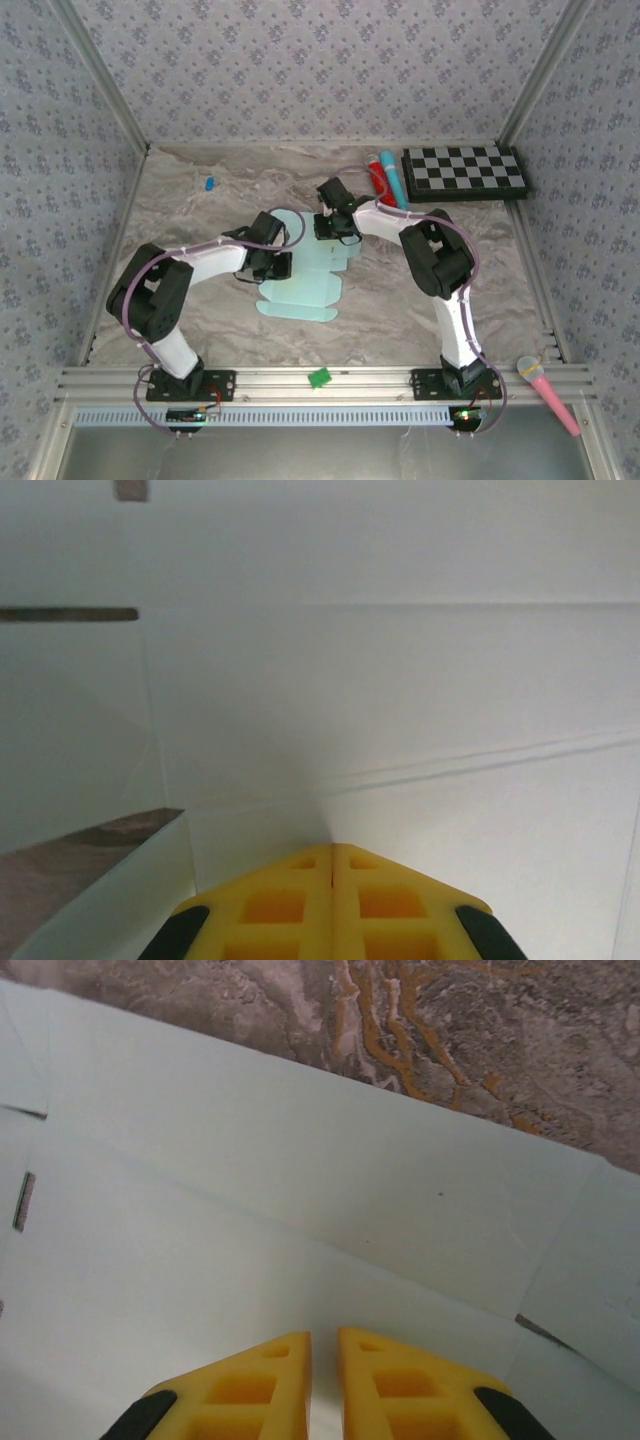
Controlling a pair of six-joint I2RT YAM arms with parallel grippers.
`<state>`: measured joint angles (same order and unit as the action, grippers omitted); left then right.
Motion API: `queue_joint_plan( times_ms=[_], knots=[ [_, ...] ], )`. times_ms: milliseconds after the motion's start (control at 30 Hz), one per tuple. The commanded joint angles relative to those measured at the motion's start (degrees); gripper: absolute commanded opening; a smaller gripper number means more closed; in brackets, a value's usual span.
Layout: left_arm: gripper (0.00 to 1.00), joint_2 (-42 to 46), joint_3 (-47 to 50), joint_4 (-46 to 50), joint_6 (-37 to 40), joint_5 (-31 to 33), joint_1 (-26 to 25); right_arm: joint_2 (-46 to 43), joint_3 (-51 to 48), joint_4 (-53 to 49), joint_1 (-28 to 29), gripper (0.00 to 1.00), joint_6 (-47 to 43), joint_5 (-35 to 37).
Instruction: Fold the paper box
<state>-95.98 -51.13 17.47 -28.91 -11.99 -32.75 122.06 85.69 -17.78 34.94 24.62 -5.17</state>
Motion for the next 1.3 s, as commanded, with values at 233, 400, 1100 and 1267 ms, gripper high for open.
queue_joint_plan(
  times_ms=[233, 400, 1100, 1267],
  knots=[
    [0.08, 2.0, -2.9, 2.3, -0.6, -1.8, -0.9, -0.3, 0.0, -1.9, 0.7, 0.18, -1.2, 0.0],
    [0.1, 3.5, -8.6, 5.5, 0.6, 2.2, 1.6, -0.2, -0.9, -1.2, 0.7, 0.18, -1.5, -0.3],
    [0.44, -19.8, -41.5, 19.9, 11.6, 16.3, 8.6, -0.4, -1.3, 0.4, 0.7, 0.18, -0.8, -0.5],
    [0.47, -23.9, -45.0, 21.1, 11.5, 18.2, 8.9, -0.5, -1.8, 0.5, 0.7, 0.18, -0.6, -0.7]
  ],
)
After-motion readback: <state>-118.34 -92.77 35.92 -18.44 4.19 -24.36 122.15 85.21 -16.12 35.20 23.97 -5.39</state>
